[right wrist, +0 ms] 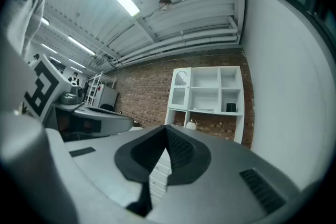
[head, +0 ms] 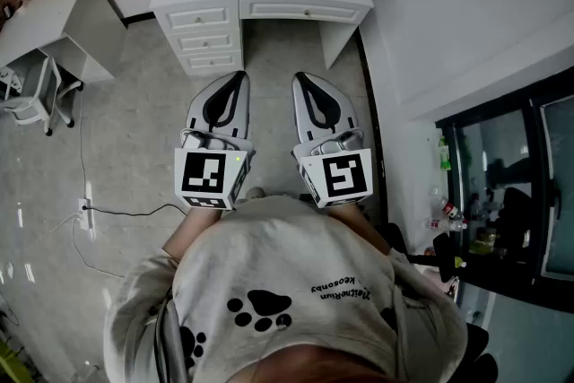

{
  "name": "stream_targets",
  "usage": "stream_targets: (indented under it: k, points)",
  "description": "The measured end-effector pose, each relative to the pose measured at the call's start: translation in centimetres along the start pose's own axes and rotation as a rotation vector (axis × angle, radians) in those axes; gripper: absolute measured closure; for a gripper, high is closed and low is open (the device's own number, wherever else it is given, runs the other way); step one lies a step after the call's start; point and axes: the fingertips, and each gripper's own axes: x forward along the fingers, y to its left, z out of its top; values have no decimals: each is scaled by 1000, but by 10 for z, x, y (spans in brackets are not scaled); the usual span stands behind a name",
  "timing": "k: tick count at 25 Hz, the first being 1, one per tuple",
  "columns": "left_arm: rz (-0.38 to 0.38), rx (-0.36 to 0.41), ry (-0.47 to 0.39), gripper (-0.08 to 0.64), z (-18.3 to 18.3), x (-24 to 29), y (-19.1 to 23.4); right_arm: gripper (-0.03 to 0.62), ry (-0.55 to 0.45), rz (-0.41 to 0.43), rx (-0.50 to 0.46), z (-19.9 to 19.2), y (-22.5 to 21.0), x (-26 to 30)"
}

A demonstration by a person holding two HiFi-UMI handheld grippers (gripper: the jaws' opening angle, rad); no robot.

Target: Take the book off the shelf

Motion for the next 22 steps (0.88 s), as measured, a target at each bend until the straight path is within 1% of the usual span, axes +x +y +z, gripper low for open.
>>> stream_targets:
  k: [5,10,13,16,22]
  points:
    - [-19,-7,1,549,0,1,5,575,3,-20,-18,2,2,3]
    - [-44,-20,-17,550,-1,4,3,575,6,-32,-14,1,0,3]
    - [-53,-26,-20,550,-3,8,6,575,-7,-21,19,0,-2,10]
    - [-53,-36,-20,550,-6,18,12,575,3,-8,57,-8,-7,21]
    - [-33,-31,-21,551,-12,55,28,575,-8,4,73,-20,-32,55]
